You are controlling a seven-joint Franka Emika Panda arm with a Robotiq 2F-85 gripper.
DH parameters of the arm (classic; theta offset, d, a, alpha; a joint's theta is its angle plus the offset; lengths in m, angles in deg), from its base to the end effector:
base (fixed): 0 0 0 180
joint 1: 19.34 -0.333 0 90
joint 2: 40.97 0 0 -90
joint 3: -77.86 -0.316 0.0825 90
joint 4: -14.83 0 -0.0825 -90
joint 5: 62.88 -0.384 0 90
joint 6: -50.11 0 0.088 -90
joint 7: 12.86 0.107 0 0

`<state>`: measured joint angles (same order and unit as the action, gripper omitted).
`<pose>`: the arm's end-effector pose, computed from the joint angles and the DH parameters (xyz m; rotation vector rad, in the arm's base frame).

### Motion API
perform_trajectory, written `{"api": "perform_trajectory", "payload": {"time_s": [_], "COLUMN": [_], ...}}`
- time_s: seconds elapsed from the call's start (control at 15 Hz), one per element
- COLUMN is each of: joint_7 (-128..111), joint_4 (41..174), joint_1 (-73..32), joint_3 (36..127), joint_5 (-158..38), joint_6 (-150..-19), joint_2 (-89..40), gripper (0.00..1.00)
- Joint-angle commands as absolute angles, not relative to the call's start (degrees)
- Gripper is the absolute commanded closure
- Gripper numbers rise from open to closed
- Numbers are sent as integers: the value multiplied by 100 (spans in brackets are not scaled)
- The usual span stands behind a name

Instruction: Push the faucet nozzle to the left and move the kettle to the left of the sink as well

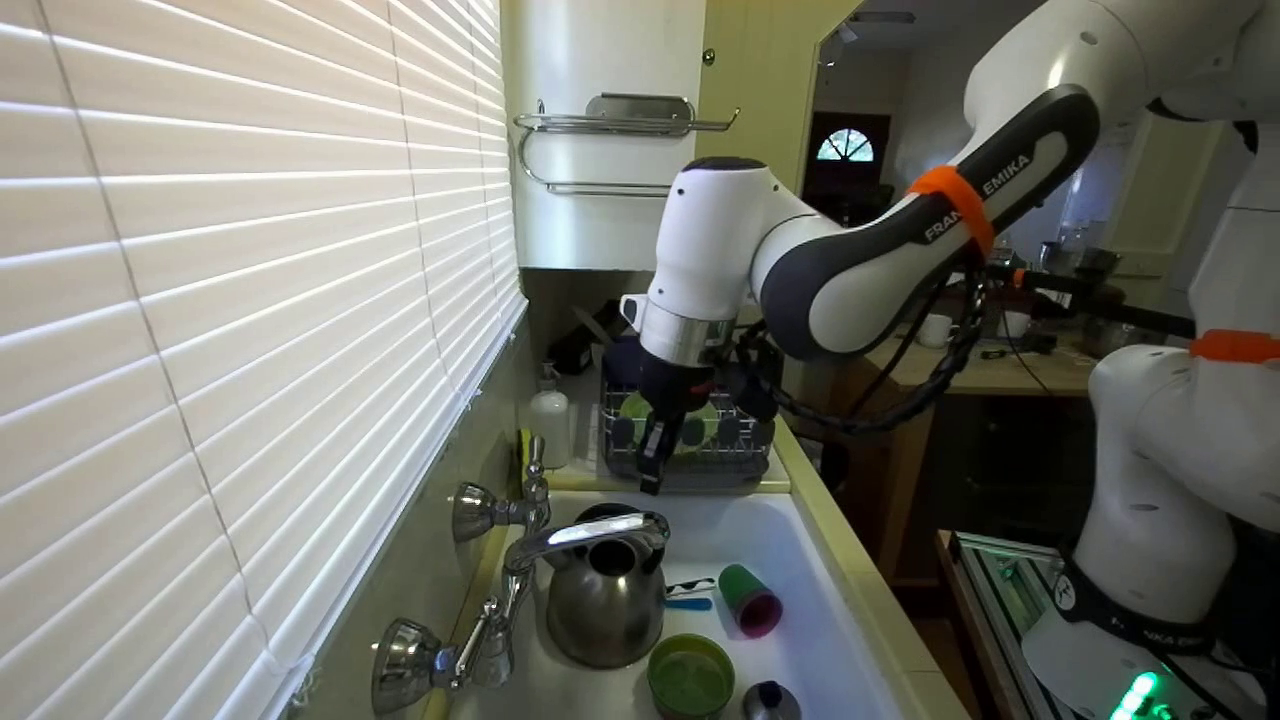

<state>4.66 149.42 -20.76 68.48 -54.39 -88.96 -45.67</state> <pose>0.4989 0.0950 0.3796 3.0521 -0.0190 0.2792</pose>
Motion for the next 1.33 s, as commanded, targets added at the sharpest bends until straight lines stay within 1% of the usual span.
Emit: {"api": "perform_trajectory", "payload": {"time_s": [0.0, 0.67, 1.0, 1.27], "joint_7": [299, -305, -984, -804], "joint_4": [14501, 13993, 13881, 13681], "joint_1": [-2289, -2711, -2768, -2837], "joint_3": [6901, 6825, 6751, 6710], "joint_5": [-5435, -5941, -6846, -7124], "joint_6": [-8863, -8148, -8201, -8271], "joint_2": [-4130, -3847, -3756, -3560], "gripper": [100, 100, 100, 100]}}
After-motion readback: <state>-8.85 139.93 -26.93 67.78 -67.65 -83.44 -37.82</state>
